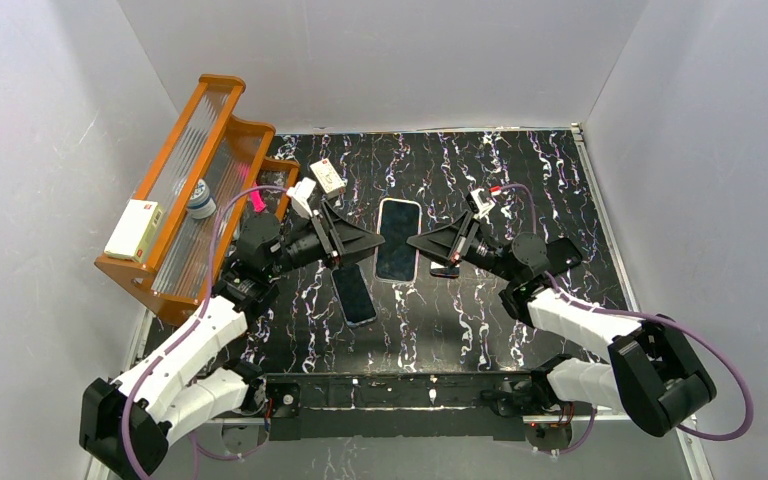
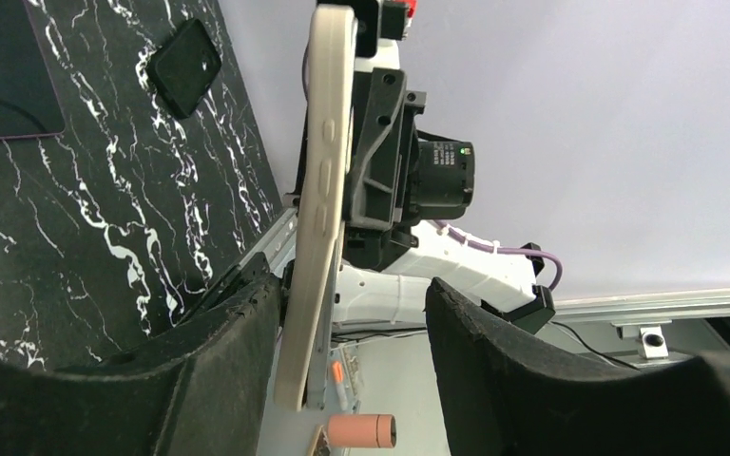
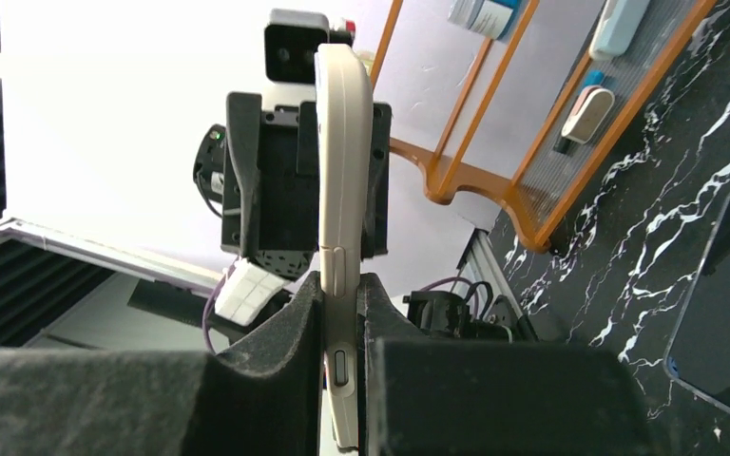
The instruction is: Put the phone into the phone case
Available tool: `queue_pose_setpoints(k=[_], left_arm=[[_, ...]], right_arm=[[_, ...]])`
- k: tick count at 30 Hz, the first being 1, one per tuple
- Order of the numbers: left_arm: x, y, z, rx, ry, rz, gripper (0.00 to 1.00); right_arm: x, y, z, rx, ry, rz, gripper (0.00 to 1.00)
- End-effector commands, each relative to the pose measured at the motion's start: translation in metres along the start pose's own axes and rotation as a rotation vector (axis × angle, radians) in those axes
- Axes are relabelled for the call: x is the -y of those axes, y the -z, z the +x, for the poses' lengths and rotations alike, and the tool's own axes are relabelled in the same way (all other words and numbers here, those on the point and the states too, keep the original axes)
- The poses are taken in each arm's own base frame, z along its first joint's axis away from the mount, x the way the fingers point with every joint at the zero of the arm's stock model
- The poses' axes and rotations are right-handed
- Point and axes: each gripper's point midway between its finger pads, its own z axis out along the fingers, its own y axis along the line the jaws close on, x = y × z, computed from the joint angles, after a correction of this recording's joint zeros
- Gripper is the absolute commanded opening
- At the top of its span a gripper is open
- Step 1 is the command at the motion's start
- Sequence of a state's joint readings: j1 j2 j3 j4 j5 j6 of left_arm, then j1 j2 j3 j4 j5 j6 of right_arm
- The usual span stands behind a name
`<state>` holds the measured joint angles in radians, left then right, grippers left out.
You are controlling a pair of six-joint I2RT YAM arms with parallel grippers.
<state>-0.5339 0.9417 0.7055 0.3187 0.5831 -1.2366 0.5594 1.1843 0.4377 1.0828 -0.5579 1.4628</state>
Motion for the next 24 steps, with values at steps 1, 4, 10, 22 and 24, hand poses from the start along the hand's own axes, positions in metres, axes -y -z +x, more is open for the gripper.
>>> queue_pose_setpoints(k=[1,4,10,22,24], left_arm=[[-0.004,0.004,0.008,-0.013,0.014,0.012,0.56],[-0.011,0.003,0.011,-0.026,0.025,0.000,0.54],[-0.026,0.002,0.018,-0.046,0.068,-0.034,0.21],[-0.073,0.006,0.029,-0.142,0.029,-0.308,0.00],[-0.071,0.007,0.028,-0.137,0.029,-0.303,0.05]], right_arm=[[-0.035,-0.010,-0.023,0.088,0.082,-0.097,0.01],[-0.033,-0.011,-0.025,0.098,0.078,-0.098,0.01],[-0.028,-0.011,-0.028,0.121,0.100,-0.081,0.01],[0.010,-0.008,-0.015,0.056,0.141,0.043,0.01],[0.011,-0.007,-0.013,0.049,0.132,0.042,0.01]])
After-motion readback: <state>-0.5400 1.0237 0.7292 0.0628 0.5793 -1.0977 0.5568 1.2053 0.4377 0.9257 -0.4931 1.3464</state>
